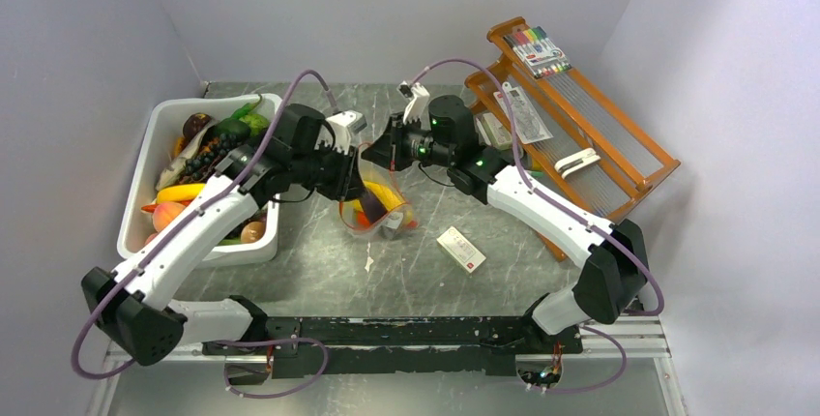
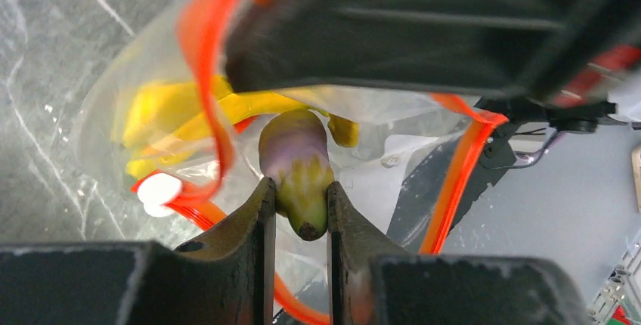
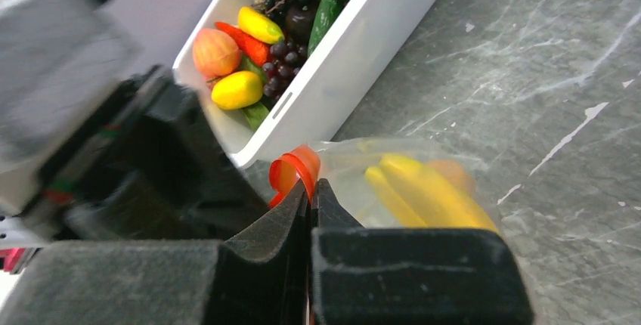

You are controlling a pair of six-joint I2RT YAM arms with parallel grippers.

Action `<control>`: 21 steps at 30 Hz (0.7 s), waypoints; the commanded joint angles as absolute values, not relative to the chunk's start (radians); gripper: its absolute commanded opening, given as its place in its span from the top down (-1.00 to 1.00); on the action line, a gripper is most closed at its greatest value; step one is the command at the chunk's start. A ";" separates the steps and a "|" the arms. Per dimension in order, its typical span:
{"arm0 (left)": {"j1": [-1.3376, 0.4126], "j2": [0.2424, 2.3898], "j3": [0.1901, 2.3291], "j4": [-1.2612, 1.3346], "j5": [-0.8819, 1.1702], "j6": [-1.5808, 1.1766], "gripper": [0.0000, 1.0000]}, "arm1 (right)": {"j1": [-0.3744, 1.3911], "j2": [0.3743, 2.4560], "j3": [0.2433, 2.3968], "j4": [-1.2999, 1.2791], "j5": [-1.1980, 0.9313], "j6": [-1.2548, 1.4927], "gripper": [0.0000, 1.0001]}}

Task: Place the food in the zip-top bag and seal the zipper
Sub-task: Place the fake vegetable in the zipper food storage bag.

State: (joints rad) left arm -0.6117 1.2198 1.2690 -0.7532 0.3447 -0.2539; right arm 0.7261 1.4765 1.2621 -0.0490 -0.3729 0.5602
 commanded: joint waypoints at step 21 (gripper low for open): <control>-0.589 1.057 1.218 -0.813 -0.046 -0.296 -0.05 | 0.729 1.442 1.194 0.086 -0.390 0.600 1.00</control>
State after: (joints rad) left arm -0.5907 1.0237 1.2896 -0.7948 0.0170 -0.2646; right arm 0.7265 1.4776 1.2015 0.0120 -0.3901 0.5777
